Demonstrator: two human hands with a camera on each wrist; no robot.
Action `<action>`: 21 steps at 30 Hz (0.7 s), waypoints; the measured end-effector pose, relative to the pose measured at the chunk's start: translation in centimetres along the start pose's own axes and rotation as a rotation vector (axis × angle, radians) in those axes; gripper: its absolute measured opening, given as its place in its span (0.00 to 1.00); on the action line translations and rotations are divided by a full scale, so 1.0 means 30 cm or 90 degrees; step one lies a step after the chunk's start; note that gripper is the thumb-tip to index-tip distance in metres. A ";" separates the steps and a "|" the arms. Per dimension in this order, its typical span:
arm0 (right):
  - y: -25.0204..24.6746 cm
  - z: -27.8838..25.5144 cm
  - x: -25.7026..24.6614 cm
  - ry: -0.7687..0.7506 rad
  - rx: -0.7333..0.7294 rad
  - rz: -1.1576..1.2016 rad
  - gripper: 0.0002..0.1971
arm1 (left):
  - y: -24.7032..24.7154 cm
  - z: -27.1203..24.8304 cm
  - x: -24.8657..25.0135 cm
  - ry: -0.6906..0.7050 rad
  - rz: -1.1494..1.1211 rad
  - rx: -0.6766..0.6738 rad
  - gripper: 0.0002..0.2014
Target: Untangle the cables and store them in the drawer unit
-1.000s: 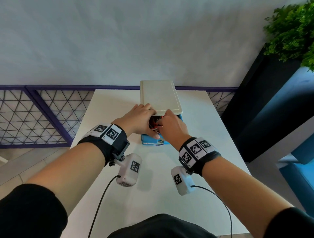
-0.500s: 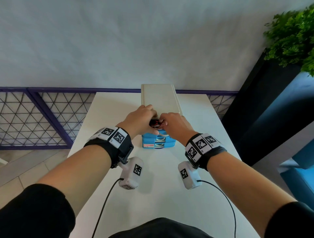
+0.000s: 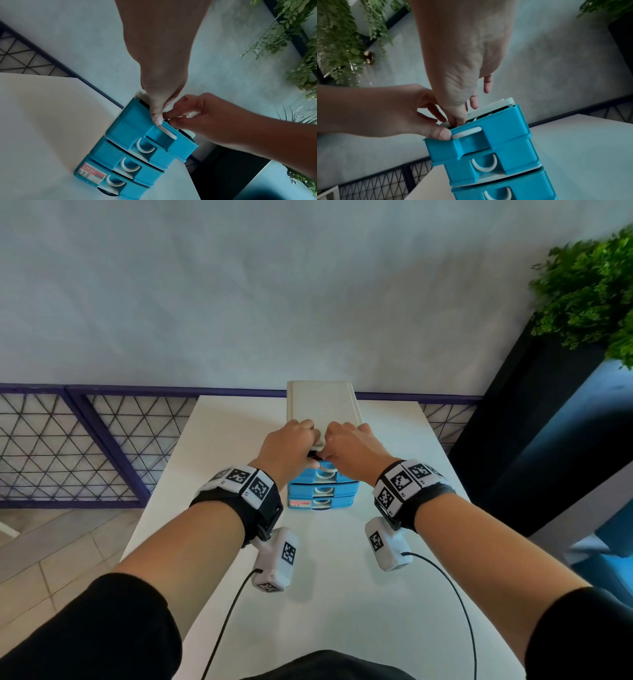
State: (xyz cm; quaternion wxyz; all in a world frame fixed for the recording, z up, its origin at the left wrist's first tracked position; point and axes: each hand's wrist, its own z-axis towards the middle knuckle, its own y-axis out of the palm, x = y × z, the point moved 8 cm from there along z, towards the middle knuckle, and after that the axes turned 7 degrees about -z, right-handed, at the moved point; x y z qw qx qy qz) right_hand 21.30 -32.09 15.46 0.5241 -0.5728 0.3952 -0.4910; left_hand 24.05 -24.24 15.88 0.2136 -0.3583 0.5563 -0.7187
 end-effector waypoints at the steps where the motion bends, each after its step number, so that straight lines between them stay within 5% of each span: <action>1: -0.005 0.003 0.002 0.005 0.008 0.028 0.14 | -0.002 0.002 0.004 0.002 0.014 0.016 0.12; 6: 0.009 0.007 0.070 0.114 0.042 0.202 0.17 | 0.009 0.011 0.018 0.006 0.102 0.078 0.08; 15: 0.044 0.015 0.060 0.130 0.063 0.176 0.18 | 0.030 0.006 0.007 0.006 0.112 0.129 0.07; 21: 0.050 -0.002 0.069 0.108 0.075 0.190 0.16 | 0.018 -0.015 -0.004 -0.030 0.002 0.046 0.10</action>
